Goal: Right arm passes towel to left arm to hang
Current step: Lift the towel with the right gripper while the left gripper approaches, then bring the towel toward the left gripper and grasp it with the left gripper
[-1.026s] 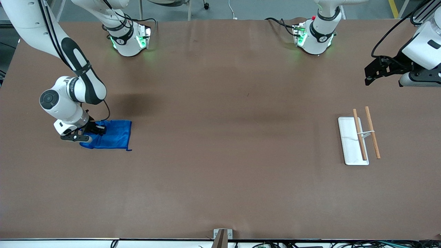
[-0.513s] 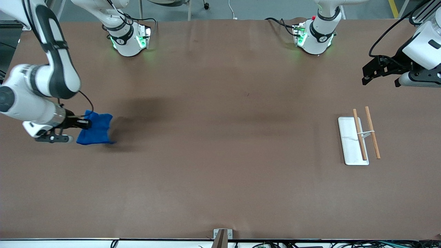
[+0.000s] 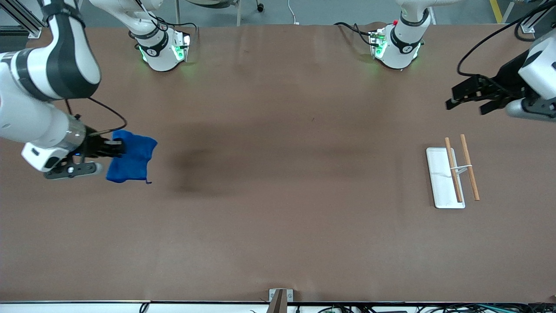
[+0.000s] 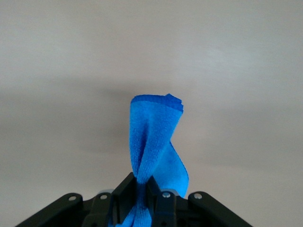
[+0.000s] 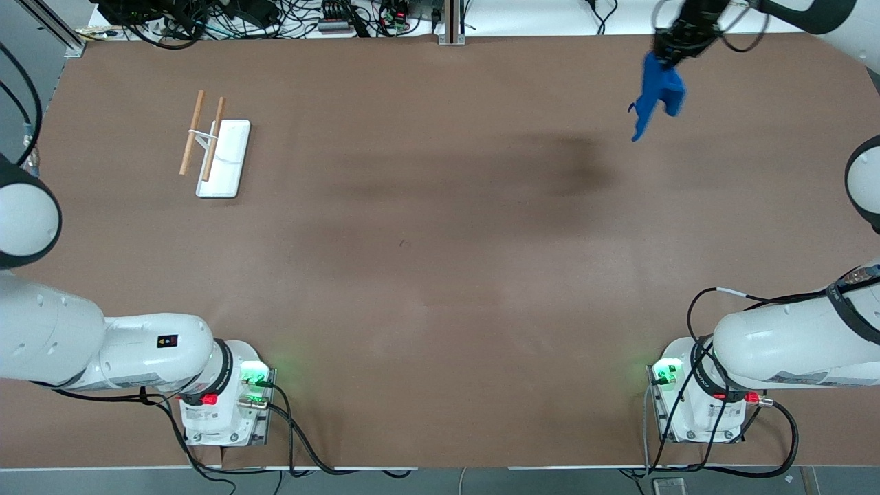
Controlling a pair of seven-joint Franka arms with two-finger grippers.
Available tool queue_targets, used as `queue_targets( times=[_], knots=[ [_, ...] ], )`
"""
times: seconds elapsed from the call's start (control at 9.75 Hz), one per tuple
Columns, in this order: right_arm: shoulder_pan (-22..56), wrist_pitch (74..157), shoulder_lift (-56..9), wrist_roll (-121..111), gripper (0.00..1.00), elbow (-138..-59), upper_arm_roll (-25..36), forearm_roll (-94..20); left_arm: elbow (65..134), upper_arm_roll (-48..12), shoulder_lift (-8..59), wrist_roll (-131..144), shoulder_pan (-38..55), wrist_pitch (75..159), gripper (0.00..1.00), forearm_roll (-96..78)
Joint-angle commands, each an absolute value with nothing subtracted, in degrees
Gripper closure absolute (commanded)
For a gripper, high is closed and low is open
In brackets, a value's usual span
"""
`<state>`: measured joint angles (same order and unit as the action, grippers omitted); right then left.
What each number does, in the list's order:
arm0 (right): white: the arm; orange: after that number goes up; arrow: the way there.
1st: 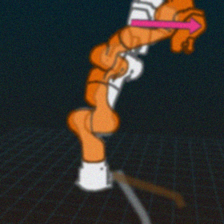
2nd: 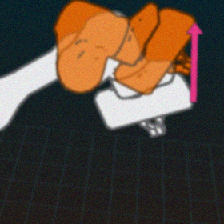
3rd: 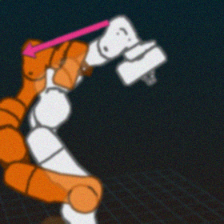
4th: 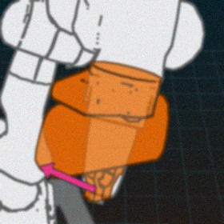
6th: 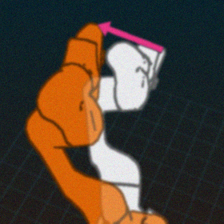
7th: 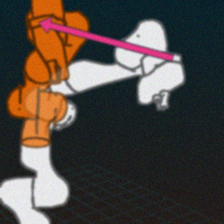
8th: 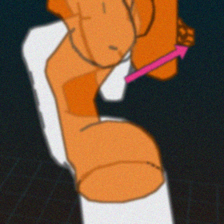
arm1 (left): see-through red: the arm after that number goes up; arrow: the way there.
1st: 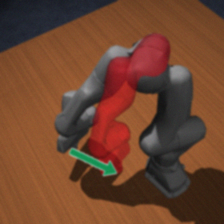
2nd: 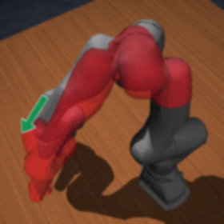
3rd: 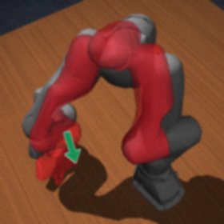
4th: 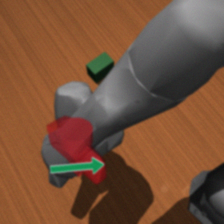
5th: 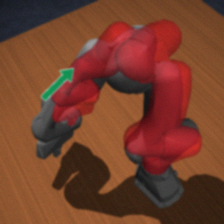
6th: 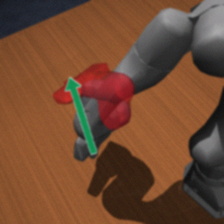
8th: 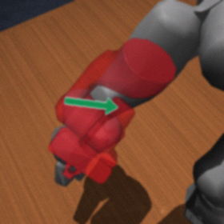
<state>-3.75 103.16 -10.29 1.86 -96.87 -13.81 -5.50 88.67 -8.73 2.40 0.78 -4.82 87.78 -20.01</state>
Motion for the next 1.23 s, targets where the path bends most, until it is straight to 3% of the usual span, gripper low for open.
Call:
queue_targets(
  times=[0.0, 0.41, 0.72, 1.13],
  knots=[
    [-4.3, 105.9, -11.5, 7.4, 1.00, -95.1, -20.5, -11.7, 88.7, -8.9, 10.2, -1.6, -5.1, 89.6, 0.00, -33.2],
    [-3.0, 118.6, -12.9, 16.4, 1.00, -95.9, -30.7, -26.2, 92.0, -9.7, 19.8, -2.2, -4.7, 89.5, 0.00, -60.4],
    [-1.8, 122.4, -13.2, 16.4, 1.00, -95.9, -33.3, -41.1, 101.3, -11.3, 23.5, -14.6, -2.8, 89.5, 0.00, -80.8],
    [1.1, 132.0, -13.6, 16.3, 1.00, -97.1, -34.9, -56.6, 110.4, -13.5, 27.5, -33.4, 0.2, 89.2, 0.00, -94.3]
  ],
)
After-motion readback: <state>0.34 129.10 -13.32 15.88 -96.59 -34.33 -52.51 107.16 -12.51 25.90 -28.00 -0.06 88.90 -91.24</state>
